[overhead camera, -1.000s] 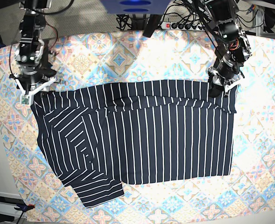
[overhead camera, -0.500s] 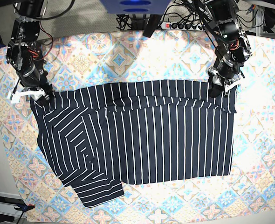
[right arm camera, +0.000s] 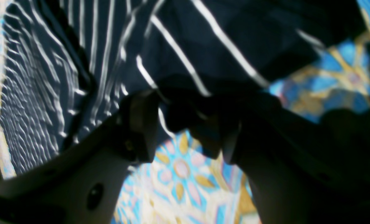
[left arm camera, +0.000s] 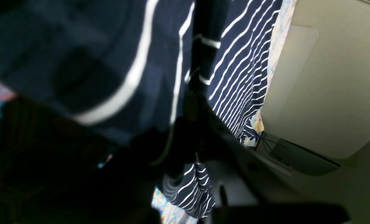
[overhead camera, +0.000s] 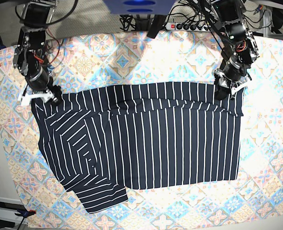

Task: Fold the T-shirt properly
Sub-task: 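Release the right gripper and regrasp the shirt edge beside it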

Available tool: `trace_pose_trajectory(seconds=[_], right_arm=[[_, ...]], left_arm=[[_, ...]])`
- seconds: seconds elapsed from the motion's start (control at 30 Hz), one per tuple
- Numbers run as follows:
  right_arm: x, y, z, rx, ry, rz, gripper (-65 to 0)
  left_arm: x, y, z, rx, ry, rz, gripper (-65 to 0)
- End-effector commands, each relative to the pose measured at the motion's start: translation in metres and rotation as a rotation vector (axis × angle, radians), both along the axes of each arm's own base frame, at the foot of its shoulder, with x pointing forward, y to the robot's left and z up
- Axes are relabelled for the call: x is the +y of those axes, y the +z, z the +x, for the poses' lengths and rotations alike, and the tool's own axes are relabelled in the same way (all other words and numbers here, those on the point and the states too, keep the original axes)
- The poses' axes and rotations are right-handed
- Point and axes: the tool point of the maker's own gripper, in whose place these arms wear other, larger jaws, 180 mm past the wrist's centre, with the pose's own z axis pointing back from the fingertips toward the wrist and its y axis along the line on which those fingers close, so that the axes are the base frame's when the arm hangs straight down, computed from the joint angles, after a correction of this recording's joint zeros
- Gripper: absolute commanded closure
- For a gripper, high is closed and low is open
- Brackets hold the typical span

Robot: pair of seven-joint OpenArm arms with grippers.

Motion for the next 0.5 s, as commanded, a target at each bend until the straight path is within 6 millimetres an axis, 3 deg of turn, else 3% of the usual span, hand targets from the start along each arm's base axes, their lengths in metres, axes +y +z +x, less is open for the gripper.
trace_pose_trajectory(seconds=[0.0,0.37,0.47], right_arm=[[-0.010,0.012,0.013,-0.044,-0.011,-0.016,-30.4],[-0.011,0.002,0.034,-0.031,-0.049,0.032,-30.3],[-0.014,0.004,0.029,-0.027,-0.039,0.019,-30.3]], left_arm=[[0.001,0.000,-0.001,0.003,-0.002,0.005,0.0],[0.001,0.000,-0.001,0.003,-0.002,0.005,0.0],[0.001,0.000,-0.001,0.003,-0.002,0.005,0.0]])
